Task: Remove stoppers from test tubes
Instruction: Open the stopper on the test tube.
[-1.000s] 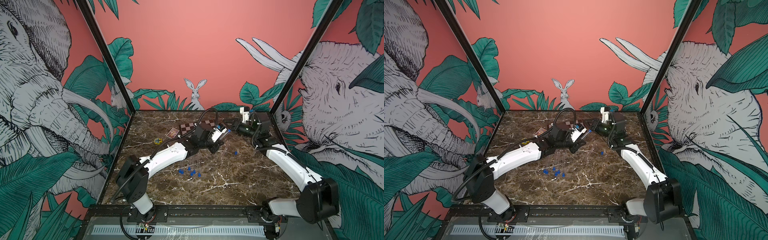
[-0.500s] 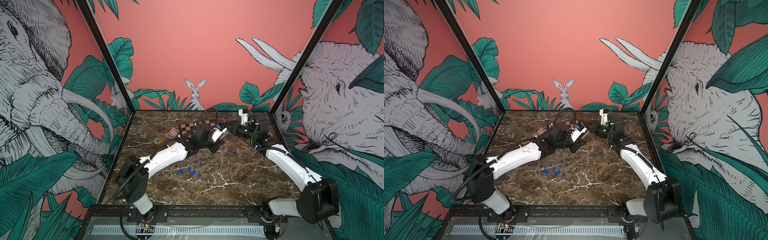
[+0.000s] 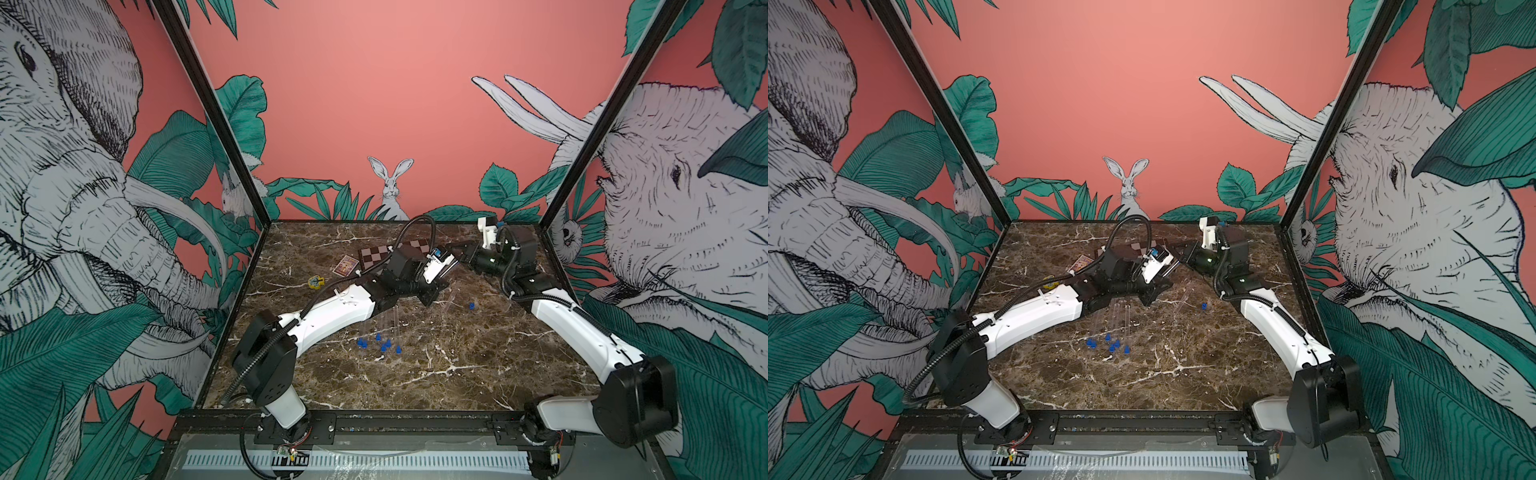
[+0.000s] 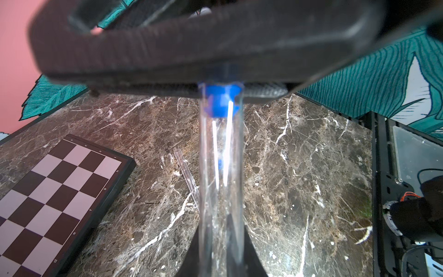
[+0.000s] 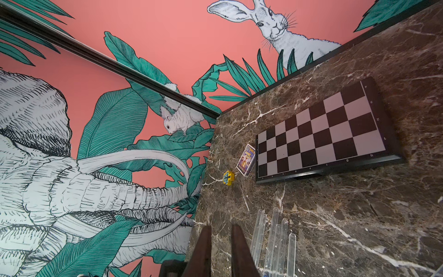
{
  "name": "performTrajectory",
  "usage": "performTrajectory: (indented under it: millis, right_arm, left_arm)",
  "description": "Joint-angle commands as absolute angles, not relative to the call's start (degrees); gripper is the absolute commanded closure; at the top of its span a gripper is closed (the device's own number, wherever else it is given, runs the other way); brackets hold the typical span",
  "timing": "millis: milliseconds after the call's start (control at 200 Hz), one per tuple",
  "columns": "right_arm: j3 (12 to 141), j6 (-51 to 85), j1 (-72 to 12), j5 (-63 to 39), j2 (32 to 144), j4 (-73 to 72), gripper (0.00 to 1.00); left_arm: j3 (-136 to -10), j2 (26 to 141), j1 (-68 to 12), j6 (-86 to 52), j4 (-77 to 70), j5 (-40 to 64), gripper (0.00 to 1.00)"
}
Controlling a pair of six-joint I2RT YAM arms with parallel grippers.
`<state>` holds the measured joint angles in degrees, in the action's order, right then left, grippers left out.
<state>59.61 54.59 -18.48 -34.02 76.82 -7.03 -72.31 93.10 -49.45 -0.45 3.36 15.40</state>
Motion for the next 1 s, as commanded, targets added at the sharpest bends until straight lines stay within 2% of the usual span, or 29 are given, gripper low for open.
performTrajectory:
  millis: [0,115,335,515,775,995]
  right_arm:
    - [58.54,56.41,-18.85,-32.56,75.73,-12.06,1.00]
    - [57.00,58.51,-18.10,-31.76,74.98,-14.85,1.00]
    - [53.10,71.76,-13.07,-36.89,77.83,-29.72,1.00]
    - [52.50,76.68,-11.66,-38.84,79.95,-35.01,1.00]
    - [54.91,67.94,-12.38,-38.77,77.94,-24.85,1.00]
    - [58.38,54.79,-14.68,-31.53,73.46,-10.40,1.00]
  left_arm:
    - [-73.48,91.93,-49.75,-0.80,1.75,15.82,1.00]
    - [-73.04,91.76,-49.75,-0.71,1.37,15.82,1.00]
    - [-72.60,91.24,-49.75,-0.55,1.47,15.73,1.00]
    - [-72.44,91.06,-49.75,-0.54,1.49,15.56,1.00]
    - [-72.72,91.21,-49.75,-0.53,1.49,15.56,1.00]
    - [-72.80,91.47,-49.75,-0.57,1.34,15.57,1.00]
